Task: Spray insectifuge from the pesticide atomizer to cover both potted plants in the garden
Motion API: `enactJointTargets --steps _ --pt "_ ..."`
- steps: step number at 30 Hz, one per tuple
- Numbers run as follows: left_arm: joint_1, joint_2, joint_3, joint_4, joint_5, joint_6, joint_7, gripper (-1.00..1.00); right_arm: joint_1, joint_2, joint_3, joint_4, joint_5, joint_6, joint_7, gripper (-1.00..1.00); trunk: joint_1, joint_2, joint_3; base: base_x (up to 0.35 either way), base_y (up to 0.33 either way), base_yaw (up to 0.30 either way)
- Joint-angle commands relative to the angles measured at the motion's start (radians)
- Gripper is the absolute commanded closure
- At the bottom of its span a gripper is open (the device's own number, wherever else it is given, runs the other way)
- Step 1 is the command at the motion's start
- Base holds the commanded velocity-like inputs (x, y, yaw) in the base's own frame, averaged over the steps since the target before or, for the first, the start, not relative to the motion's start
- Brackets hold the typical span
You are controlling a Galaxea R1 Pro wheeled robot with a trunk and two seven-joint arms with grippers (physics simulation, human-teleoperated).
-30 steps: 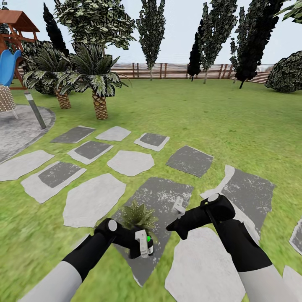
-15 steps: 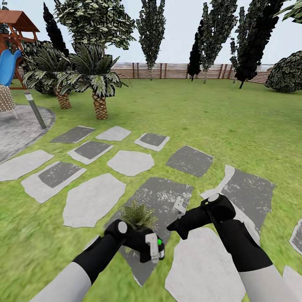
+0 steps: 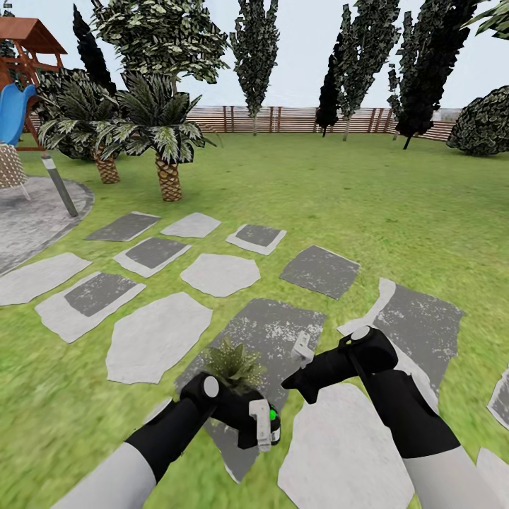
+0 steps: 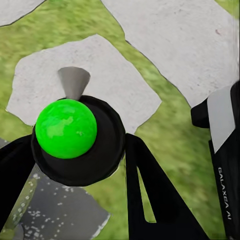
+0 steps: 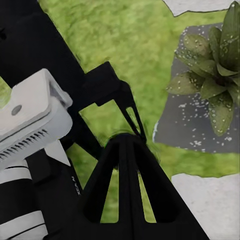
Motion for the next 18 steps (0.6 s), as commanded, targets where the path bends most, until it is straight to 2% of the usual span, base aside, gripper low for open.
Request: enactJointTargets --steps 1,7,11,18 --pt "-0.001 0.0 -0.012 -0.002 -0.002 0.01 -0.004 1.0 -0.001 0.0 0.001 -0.001 0.009 0.01 0.009 1.0 0.0 -0.001 -0.001 0.0 0.0 0.0" --pt "-0.002 0.0 -0.027 -0.006 -0.001 0.012 -0.005 1.0 -0.001 -0.001 0.001 -0.001 0.009 0.01 0.009 1.0 0.0 -0.001 -0.001 0.0 0.0 0.0" --pt "-0.003 0.0 -0.028 -0.056 -0.001 0.014 -0.006 1.0 -0.001 -0.001 0.001 -0.001 0.009 0.011 0.009 1.0 0.0 -0.001 -0.001 0.0 0.0 0.0" --pt "-0.007 -0.004 -0.028 -0.069 -0.001 0.021 -0.007 1.0 -0.001 -0.001 0.001 -0.001 0.009 0.01 0.009 1.0 0.0 -0.001 -0.001 0.0 0.0 0.0"
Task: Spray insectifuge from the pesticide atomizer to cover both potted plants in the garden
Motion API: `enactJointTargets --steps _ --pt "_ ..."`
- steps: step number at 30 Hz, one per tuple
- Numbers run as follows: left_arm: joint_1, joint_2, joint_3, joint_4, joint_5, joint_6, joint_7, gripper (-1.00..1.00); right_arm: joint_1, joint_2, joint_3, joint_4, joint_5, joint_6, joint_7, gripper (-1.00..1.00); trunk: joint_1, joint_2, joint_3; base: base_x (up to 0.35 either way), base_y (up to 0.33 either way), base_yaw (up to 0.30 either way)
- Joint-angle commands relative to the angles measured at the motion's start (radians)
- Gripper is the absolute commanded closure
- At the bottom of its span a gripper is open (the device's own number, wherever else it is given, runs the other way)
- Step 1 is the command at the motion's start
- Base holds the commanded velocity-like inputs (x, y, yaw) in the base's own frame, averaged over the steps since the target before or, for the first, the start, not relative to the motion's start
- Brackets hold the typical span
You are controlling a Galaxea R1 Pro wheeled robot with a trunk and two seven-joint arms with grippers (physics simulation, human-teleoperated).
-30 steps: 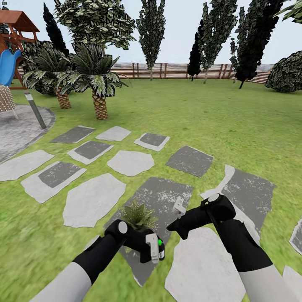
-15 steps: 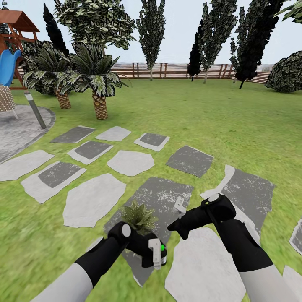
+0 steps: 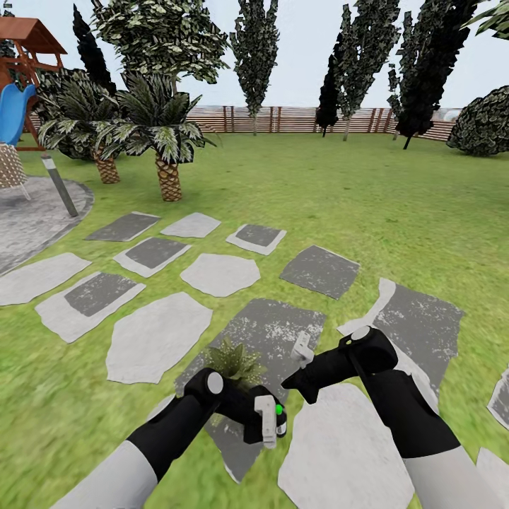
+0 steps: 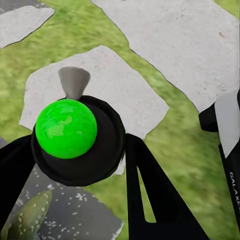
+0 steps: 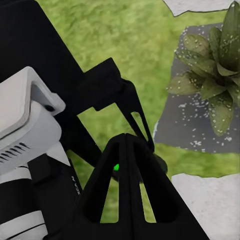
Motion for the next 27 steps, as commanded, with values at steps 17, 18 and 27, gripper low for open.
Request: enactJointTargets --steps 17,18,27 --pt "-0.008 -0.03 0.004 -0.015 0.0 0.016 -0.072 1.0 -0.001 0.0 0.001 -0.001 0.009 0.01 0.009 1.0 0.0 -0.001 -0.001 0.0 0.0 0.0" --pt "-0.008 -0.03 0.004 -0.017 0.0 0.016 -0.073 1.0 -0.001 0.0 0.001 -0.001 0.009 0.01 0.009 1.0 0.0 -0.001 -0.001 0.0 0.0 0.0" --pt "-0.032 -0.03 0.007 -0.021 0.0 0.018 -0.075 1.0 -0.001 0.0 0.001 -0.001 0.009 0.01 0.009 1.0 0.0 -0.001 -0.001 0.0 0.0 0.0"
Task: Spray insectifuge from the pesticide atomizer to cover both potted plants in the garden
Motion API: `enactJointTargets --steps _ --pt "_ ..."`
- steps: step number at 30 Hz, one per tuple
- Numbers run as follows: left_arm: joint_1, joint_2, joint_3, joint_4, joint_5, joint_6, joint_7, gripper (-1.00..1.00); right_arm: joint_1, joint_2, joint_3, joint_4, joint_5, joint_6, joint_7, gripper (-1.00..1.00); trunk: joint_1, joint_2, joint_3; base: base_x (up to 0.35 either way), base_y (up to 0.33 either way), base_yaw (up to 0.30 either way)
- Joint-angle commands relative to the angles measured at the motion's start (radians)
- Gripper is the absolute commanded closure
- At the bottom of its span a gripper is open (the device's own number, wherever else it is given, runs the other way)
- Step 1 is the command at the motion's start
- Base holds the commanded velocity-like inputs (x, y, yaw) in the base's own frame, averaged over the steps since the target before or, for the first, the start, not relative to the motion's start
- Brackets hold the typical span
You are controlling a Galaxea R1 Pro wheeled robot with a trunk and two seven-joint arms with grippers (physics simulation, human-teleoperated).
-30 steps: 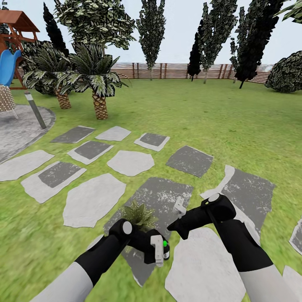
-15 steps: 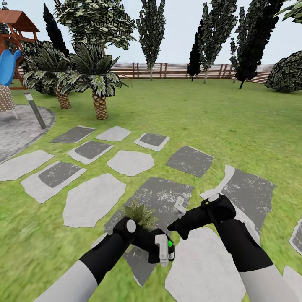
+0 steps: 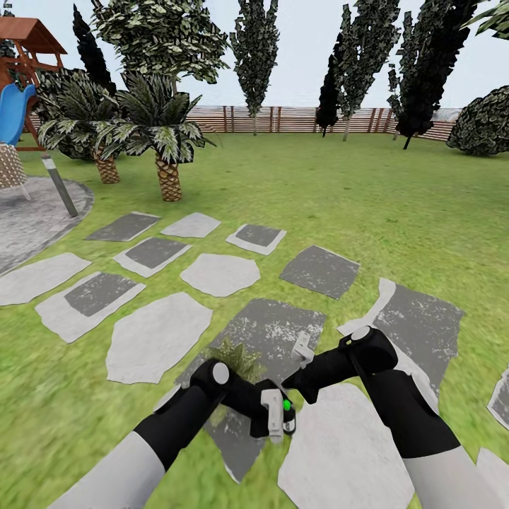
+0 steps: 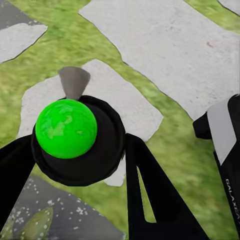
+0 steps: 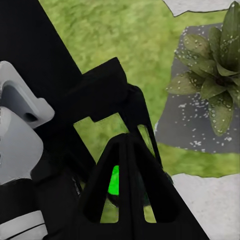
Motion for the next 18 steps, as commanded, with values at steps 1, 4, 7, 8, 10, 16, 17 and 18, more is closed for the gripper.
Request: enactJointTargets --steps 1,4,7,8,10,16,17,18 --pt "-0.004 0.0 0.0 -0.001 -0.002 0.011 -0.005 1.0 -0.001 0.0 0.001 -0.001 0.009 0.01 0.009 1.0 0.0 -0.001 -0.001 0.0 0.0 0.0" --pt "-0.014 0.0 0.0 -0.001 -0.002 0.012 -0.005 1.0 -0.001 0.0 0.001 -0.001 0.009 0.01 0.009 1.0 0.0 -0.001 -0.001 0.0 0.0 0.0" --pt "-0.019 0.0 0.0 -0.001 -0.002 0.012 -0.006 1.0 -0.001 0.0 0.001 -0.001 0.009 0.01 0.01 1.0 0.0 -0.001 -0.001 0.0 0.0 0.0" --pt "-0.019 0.0 0.0 -0.001 -0.002 0.012 -0.006 1.0 -0.001 -0.001 0.001 -0.001 0.009 0.01 0.009 1.0 0.0 -0.001 -0.001 0.0 0.0 0.0" --pt "-0.02 0.001 0.0 -0.001 -0.002 0.012 -0.007 1.0 -0.001 -0.001 0.002 -0.001 0.009 0.01 0.01 1.0 0.0 -0.001 -0.001 0.0 0.0 0.0" --pt "-0.024 0.0 0.0 -0.002 -0.002 0.012 -0.008 1.0 -0.001 -0.001 0.002 -0.001 0.009 0.01 0.009 1.0 0.0 -0.001 -0.001 0.0 0.0 0.0" --pt "-0.027 0.0 0.0 -0.002 -0.002 0.012 -0.008 1.0 -0.001 -0.001 0.002 -0.001 0.009 0.01 0.009 1.0 0.0 -0.001 -0.001 0.0 0.0 0.0" --pt "-0.028 0.001 0.0 -0.002 -0.002 0.013 -0.008 1.0 -0.001 -0.001 0.001 -0.001 0.009 0.01 0.009 1.0 0.0 -0.001 -0.001 0.0 0.0 0.0"
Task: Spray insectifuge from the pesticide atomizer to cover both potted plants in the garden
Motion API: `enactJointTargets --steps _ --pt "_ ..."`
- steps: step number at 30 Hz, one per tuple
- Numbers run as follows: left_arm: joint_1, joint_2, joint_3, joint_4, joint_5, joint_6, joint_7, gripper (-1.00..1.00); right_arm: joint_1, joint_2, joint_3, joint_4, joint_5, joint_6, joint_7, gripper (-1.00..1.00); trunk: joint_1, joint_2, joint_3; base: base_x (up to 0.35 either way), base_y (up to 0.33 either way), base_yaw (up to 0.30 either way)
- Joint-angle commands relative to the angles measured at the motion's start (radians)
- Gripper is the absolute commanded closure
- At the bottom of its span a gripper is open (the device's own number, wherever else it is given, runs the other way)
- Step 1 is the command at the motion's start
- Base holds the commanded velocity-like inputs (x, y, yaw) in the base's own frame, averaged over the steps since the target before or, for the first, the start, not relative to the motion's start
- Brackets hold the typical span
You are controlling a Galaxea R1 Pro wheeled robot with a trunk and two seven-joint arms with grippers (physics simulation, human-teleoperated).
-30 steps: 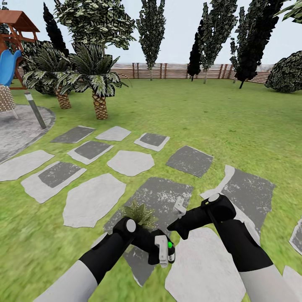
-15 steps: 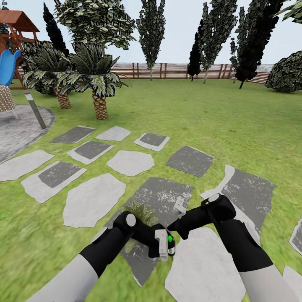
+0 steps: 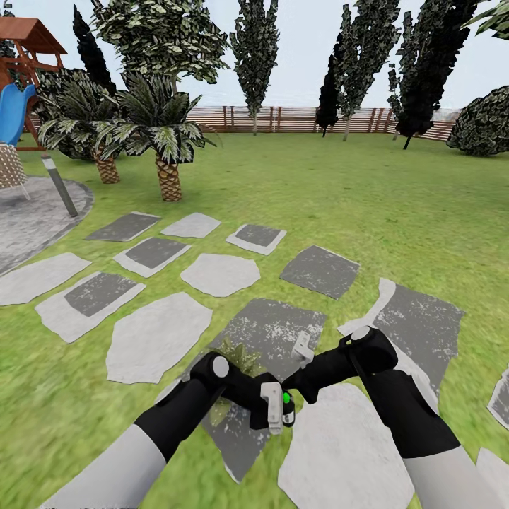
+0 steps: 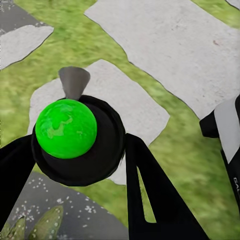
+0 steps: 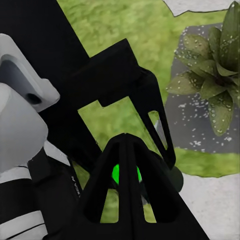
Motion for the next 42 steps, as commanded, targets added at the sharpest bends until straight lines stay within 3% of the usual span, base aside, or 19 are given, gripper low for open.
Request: enactJointTargets --steps 1,27,32,42 --pt "-0.001 0.0 0.0 -0.001 -0.002 0.011 -0.005 1.0 -0.001 0.0 0.001 -0.001 0.009 0.01 0.009 1.0 0.0 -0.001 -0.001 0.0 0.0 0.0" --pt "-0.013 0.0 -0.002 -0.001 -0.003 0.049 -0.006 1.0 -0.001 -0.002 -0.001 -0.001 0.009 -0.003 0.008 1.0 0.0 -0.001 -0.001 0.0 0.0 0.0" --pt "-0.022 0.0 -0.002 -0.001 -0.005 0.05 -0.075 1.0 -0.001 -0.002 -0.005 0.0 0.009 -0.033 0.009 1.0 0.0 -0.001 -0.001 0.0 0.0 0.0" --pt "-0.05 0.0 0.0 -0.001 -0.005 0.051 -0.086 1.0 -0.001 -0.002 -0.005 0.0 0.009 -0.034 0.009 1.0 0.0 -0.001 -0.001 0.0 0.0 0.0"
